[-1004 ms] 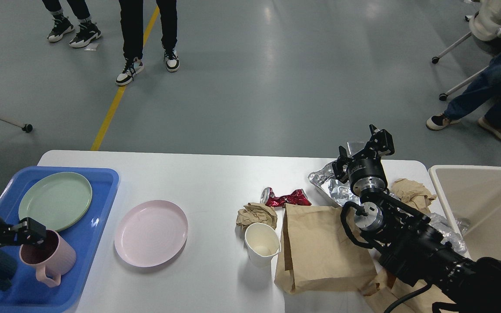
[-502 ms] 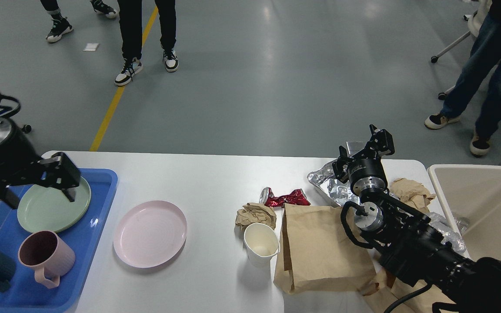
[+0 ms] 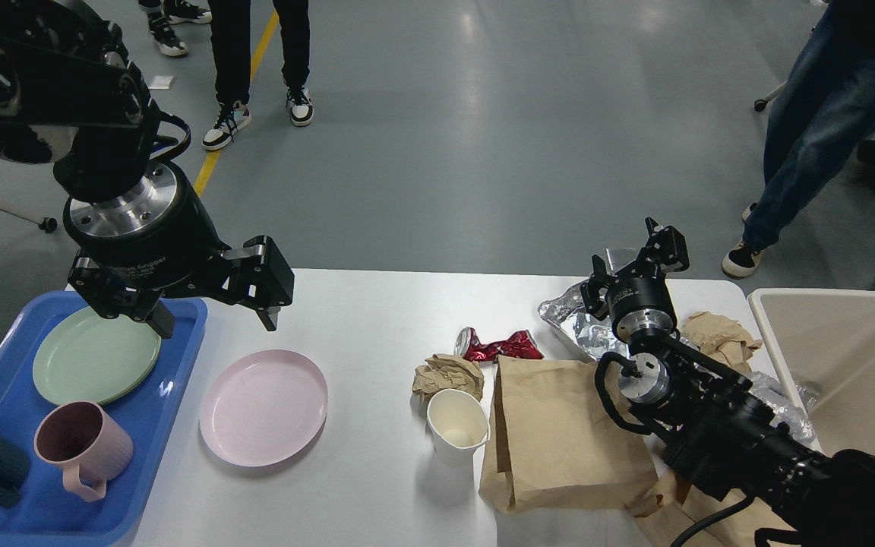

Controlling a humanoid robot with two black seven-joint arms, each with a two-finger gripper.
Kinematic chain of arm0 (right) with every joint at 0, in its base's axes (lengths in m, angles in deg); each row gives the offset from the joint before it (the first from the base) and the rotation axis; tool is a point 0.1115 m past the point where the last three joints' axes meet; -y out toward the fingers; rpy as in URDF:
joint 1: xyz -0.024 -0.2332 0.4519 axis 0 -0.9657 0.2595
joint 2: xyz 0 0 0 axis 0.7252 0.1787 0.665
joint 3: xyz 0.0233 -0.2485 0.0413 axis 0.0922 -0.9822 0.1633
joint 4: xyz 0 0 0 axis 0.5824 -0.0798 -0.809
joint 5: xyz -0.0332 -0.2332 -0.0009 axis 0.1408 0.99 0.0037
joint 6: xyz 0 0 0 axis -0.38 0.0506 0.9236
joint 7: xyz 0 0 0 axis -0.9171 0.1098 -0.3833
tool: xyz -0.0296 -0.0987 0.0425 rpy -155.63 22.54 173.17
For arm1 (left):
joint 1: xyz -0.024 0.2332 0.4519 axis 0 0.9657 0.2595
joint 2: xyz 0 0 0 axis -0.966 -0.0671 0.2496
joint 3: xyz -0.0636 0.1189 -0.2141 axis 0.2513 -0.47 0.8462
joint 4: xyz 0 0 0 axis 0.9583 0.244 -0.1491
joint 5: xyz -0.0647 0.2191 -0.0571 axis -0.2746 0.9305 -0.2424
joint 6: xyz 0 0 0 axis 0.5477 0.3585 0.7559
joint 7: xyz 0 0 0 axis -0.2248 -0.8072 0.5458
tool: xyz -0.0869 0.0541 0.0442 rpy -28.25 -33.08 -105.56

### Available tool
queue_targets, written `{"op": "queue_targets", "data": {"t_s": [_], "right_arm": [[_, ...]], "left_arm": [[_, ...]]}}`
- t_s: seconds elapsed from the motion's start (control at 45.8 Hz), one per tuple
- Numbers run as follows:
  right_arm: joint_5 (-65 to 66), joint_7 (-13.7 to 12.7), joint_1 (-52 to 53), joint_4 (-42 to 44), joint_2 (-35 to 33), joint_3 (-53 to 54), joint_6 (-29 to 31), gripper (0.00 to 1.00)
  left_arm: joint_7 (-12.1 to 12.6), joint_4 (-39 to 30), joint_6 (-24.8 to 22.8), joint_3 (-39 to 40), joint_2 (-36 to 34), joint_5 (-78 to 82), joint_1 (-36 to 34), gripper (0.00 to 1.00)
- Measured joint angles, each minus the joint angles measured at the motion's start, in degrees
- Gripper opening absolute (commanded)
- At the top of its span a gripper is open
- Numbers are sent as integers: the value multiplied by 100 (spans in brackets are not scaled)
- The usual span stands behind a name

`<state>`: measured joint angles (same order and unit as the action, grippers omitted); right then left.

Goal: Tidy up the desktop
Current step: 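Move the left gripper up and over to the pink plate's rim, then grip the pink plate's rim with the left gripper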

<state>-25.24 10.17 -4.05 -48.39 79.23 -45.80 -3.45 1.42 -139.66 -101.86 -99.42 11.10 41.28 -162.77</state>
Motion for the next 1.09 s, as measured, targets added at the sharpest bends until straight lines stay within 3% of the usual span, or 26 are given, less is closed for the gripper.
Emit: {"op": "queue_targets", "data": {"t_s": [0.284,0.437,0.546,0.764,0.873,1.092], "right_arm": [[0,0,0,0,0,0,0,100],[0,0,0,0,0,-1,0,100],[0,0,0,0,0,-1,0,100],[0,0,0,0,0,-1,0,100],[0,0,0,0,0,-1,0,100],[0,0,0,0,0,-1,0,100]], "left_arm": [[-94,51,138,-426,-199,-2,511,96],[-363,175,865,-484,-894,-51,1287,95],[-571,340,1760,-467,-1358,-165,2108,95],[-587,1091,3234,267,-1879,-501,4159,95],[-567,1748,3723,809,-1982,-522,5343,95],[-560,2454,4163,1478,-1994,-435,6520,93]]}}
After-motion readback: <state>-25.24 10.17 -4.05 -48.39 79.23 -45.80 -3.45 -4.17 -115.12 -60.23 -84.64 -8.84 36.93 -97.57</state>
